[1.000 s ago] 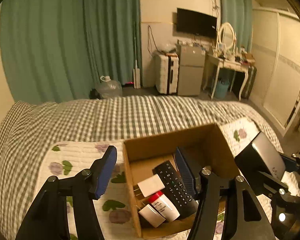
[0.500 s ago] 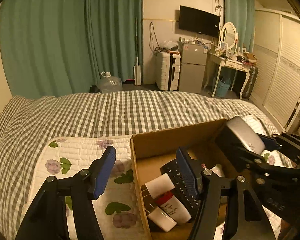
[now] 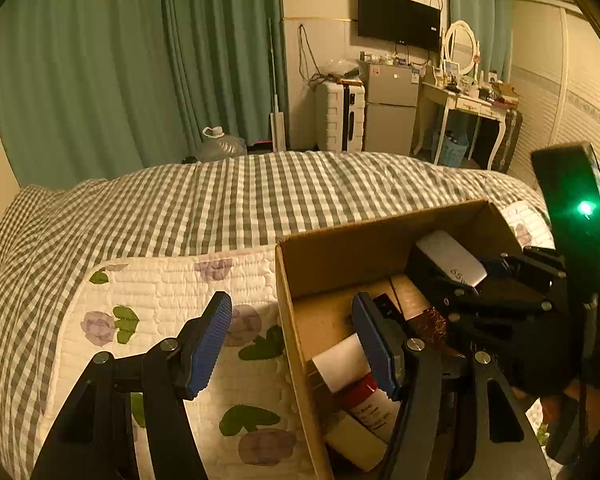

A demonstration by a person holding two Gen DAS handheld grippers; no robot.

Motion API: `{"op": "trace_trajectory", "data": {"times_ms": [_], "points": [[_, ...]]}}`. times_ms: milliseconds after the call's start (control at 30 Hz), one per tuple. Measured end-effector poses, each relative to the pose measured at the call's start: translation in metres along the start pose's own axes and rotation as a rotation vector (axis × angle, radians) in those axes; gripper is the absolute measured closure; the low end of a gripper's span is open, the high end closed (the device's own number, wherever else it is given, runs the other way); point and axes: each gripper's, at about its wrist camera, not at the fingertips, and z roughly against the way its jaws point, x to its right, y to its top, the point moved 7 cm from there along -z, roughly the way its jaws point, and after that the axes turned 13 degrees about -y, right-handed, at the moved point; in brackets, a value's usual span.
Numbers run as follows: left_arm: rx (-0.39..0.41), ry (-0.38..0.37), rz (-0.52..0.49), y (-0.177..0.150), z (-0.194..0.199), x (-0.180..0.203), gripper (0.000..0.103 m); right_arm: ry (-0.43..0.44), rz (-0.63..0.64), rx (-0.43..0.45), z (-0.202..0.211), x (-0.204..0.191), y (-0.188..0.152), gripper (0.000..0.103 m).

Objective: Organize rigid objects
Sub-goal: 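Lower the power bank into the box with the right tool and release it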

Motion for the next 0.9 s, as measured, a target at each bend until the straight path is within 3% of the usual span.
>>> {"op": "trace_trajectory", "data": {"times_ms": [300, 367, 467, 633, 900], "points": [[-0.014, -0.015, 0.002, -0.003, -0.004, 0.004, 0.038, -0.022, 0.020, -0.087, -0.023, -0.006, -0.012, 0.061], [-0.015, -0.010, 0.005, -0.002, -0.004, 0.003, 0.038, -0.033, 0.010, -0.067, -0.020, -0.003, -0.013, 0.059], [-0.021, -0.002, 0.009, -0.002, -0.004, 0.003, 0.038, -0.038, -0.020, -0.033, -0.007, 0.004, -0.007, 0.048], [0.003, -0.021, 0.036, 0.011, 0.010, 0.009, 0.038, -0.075, -0.005, 0.000, 0.018, 0.016, 0.002, 0.048], [0.098, -0.016, 0.022, 0.046, 0.066, 0.033, 0.038, -0.117, -0.017, 0.074, 0.086, 0.045, 0.017, 0.043]]}}
